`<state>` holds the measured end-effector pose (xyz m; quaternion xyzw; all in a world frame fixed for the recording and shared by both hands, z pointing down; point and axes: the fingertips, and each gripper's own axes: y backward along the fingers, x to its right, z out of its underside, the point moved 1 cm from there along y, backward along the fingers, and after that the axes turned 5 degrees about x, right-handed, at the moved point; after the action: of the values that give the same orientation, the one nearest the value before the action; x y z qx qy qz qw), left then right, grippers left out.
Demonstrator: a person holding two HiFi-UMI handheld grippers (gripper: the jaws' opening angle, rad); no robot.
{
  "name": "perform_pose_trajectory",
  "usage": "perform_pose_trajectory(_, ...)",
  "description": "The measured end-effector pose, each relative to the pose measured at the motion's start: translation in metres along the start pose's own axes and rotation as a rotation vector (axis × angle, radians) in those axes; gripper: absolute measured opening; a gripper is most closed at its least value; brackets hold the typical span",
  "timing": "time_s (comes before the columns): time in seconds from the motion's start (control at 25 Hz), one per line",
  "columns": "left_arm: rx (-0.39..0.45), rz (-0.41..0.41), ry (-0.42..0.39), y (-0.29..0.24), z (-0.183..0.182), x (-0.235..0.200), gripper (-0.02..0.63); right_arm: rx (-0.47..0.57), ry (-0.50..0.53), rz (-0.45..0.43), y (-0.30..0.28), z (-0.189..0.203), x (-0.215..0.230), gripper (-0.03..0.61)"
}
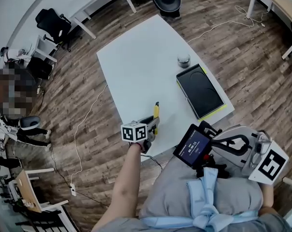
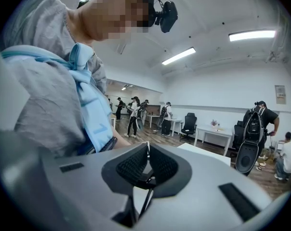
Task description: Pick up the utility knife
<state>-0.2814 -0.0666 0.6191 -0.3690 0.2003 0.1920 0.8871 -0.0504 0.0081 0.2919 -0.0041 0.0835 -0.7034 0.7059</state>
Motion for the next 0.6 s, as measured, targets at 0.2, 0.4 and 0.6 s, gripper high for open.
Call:
perform_pose_trajectory(0.2, 0.178, 0.112, 0.199, 0.016, -0.027, 0.026, 0.123, 0.012, 0.007, -0.021, -0.01, -0.004, 0.003, 0.029)
perform_pose_trajectory(0.4, 0.322, 0.185, 0.317, 0.028, -0.045, 0.058, 0.123, 0.023, 0.012, -0.043, -0.008, 0.0, 0.006, 0.029)
perform_pose_trajectory(0.6, 0.456, 0.256, 0.376, 0.05, -0.061, 0.088, 0.123, 0.027, 0.012, -0.049, -0.008, 0.0, 0.006, 0.029)
